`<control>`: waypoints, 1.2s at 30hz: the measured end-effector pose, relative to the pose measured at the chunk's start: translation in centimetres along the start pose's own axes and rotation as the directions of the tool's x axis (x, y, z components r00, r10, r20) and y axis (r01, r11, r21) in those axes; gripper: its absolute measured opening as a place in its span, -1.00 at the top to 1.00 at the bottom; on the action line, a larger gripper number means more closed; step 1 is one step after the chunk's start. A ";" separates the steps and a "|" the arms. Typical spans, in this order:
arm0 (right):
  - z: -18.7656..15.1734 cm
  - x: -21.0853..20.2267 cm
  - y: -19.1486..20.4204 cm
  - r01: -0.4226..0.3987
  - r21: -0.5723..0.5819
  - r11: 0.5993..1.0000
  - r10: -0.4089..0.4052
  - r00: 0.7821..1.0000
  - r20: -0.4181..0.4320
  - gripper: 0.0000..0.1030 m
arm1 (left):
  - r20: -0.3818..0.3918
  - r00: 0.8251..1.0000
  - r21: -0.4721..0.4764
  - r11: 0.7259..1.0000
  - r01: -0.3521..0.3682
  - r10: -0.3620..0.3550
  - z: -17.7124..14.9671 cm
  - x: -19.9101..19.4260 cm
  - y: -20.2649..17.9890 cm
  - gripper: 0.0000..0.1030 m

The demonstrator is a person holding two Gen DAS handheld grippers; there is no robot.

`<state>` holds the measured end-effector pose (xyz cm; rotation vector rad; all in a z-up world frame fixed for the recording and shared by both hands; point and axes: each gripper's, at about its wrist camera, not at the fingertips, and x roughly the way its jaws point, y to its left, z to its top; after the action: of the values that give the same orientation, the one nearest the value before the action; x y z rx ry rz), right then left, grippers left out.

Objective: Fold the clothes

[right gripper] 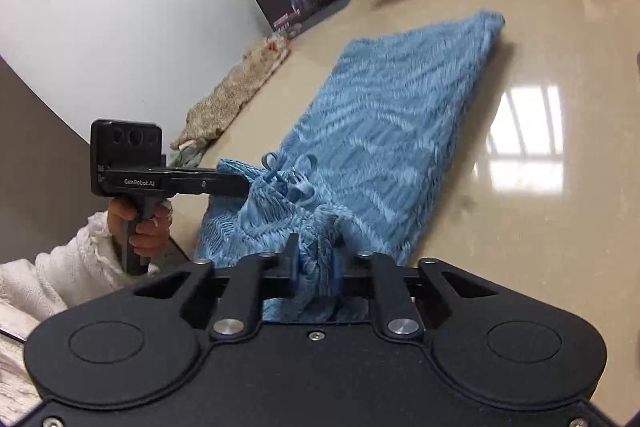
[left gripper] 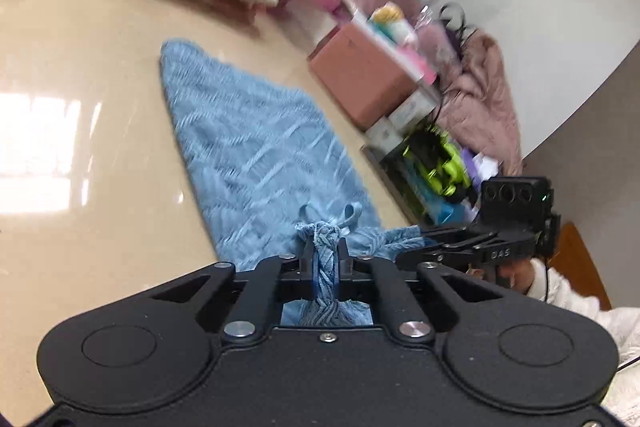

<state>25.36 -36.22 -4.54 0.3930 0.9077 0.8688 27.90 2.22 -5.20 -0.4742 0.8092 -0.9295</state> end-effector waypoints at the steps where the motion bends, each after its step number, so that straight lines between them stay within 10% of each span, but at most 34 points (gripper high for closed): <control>1: 0.1 -0.4 0.3 -0.011 -0.004 1.000 0.011 1.000 0.021 0.75 | 0.019 1.000 0.012 1.000 0.009 -0.009 0.3 -0.4 -0.3 0.88; 13: 0.8 0.7 -4.5 -0.004 0.279 0.960 -0.025 0.995 0.101 0.55 | -0.012 0.992 -0.101 0.987 -0.127 0.127 1.7 1.0 2.7 0.77; 16: 0.0 -0.7 -4.6 -0.025 0.316 0.948 -0.032 0.984 0.173 0.11 | 0.054 0.990 -0.149 0.982 -0.120 0.130 1.4 -0.6 2.9 0.05; 19: -1.2 -2.3 -2.4 0.048 0.255 0.966 -0.099 0.976 0.192 0.00 | 0.146 0.975 -0.127 0.980 -0.152 0.170 0.9 -2.9 1.4 -0.09; 25: -5.9 -2.8 6.0 0.313 -0.039 0.949 -0.296 0.926 0.234 0.04 | 0.211 0.971 0.008 0.993 -0.117 0.113 -0.9 -3.9 -4.1 0.28; 29: -8.2 -0.4 8.3 0.434 -0.125 0.892 -0.399 0.886 0.235 0.47 | 0.116 0.979 -0.005 0.986 -0.168 0.168 -2.6 -1.4 -4.6 0.47; 31: -8.5 0.0 7.9 0.454 -0.117 0.883 -0.419 0.876 0.239 0.81 | 0.068 0.979 -0.060 0.980 -0.188 0.192 -3.4 -0.5 -3.2 0.65; 36: -8.7 -2.6 3.9 0.336 0.134 0.932 -0.360 0.895 0.264 0.87 | 0.073 0.985 -0.207 0.968 -0.140 0.158 -4.2 -0.3 0.0 0.92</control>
<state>15.56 -36.41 -5.74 0.4017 0.7186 0.4289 24.54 2.43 -7.69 -0.6179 0.8492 -0.6850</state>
